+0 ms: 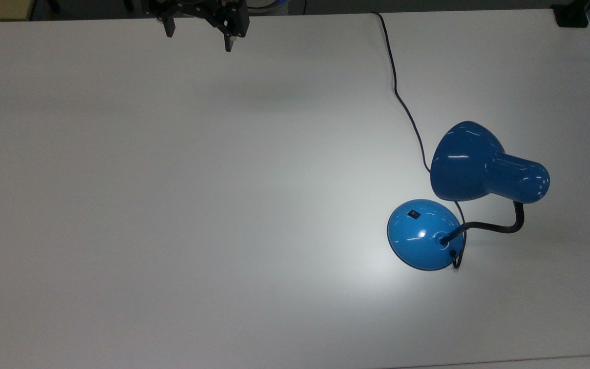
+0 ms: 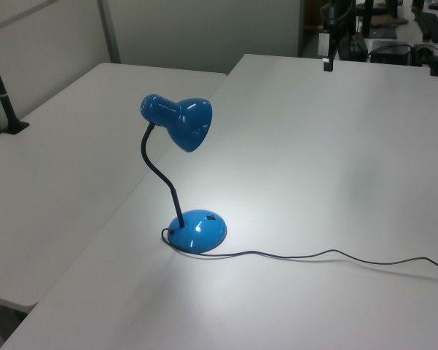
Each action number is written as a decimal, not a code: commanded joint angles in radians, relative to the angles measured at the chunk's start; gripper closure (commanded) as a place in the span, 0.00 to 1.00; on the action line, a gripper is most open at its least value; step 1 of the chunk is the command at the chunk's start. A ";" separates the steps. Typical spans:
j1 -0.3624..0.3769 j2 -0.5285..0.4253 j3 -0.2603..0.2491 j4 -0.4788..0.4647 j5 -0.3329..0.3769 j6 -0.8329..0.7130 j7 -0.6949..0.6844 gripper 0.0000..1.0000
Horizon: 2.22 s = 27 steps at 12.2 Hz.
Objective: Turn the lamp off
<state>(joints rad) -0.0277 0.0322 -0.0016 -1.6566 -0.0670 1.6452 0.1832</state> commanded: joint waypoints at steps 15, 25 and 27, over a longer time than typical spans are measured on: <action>0.153 0.092 -0.052 0.021 0.019 0.108 -0.258 1.00; 0.420 0.267 -0.127 0.024 0.113 0.397 -0.581 1.00; 0.463 0.307 -0.126 0.027 0.119 0.453 -0.584 1.00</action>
<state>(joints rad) 0.3696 0.2921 -0.0972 -1.6514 0.0217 2.0445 -0.3681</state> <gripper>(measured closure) 0.991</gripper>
